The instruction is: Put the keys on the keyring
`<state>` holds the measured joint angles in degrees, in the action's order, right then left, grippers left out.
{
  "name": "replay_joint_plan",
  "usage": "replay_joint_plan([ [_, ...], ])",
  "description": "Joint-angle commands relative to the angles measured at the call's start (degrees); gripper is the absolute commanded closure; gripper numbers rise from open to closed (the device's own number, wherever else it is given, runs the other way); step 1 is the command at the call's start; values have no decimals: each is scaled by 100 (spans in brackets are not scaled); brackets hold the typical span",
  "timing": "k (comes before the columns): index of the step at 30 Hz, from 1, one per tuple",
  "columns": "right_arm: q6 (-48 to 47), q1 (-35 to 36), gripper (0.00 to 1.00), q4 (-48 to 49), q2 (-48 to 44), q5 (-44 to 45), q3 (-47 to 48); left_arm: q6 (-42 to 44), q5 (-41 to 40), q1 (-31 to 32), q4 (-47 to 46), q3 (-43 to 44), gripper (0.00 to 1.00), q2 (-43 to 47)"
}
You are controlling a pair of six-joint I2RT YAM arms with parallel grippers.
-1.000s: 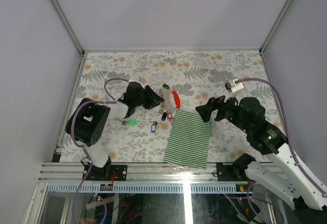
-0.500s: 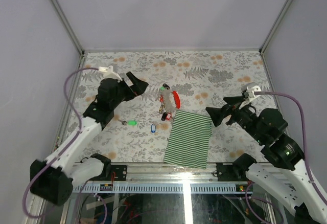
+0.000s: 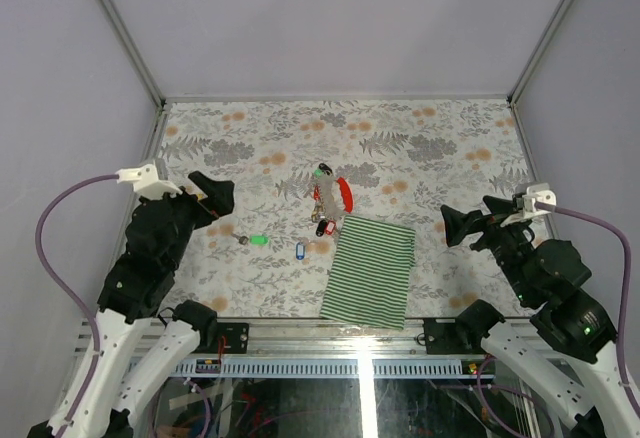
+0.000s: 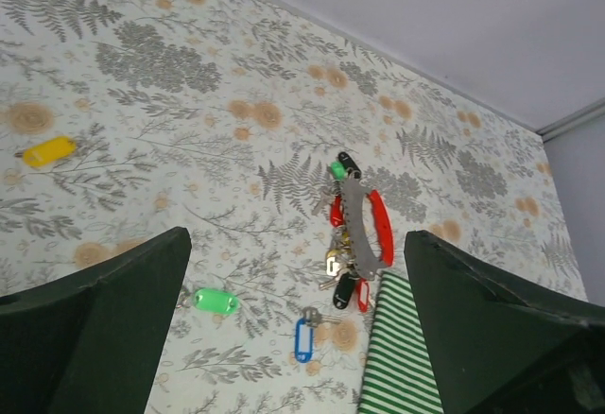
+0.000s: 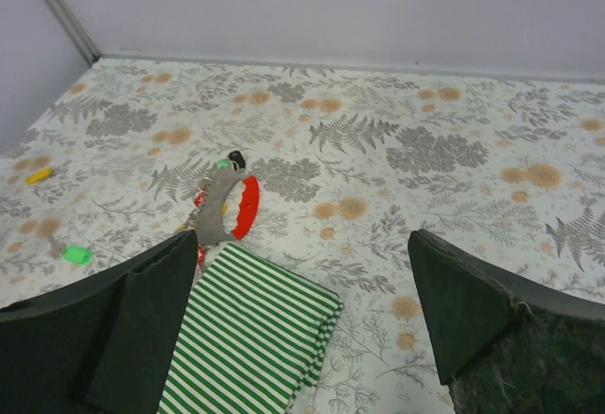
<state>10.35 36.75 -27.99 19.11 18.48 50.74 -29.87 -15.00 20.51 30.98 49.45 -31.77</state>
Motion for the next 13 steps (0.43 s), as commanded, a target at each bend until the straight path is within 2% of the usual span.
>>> replay_joint_plan([
  [1,-25,25,1,20,-125,478,-210,351,-474,-30,224,-283,0,268],
  [13,19,25,1,-79,-160,698,-522,617,-521,-26,408,-618,0,599],
])
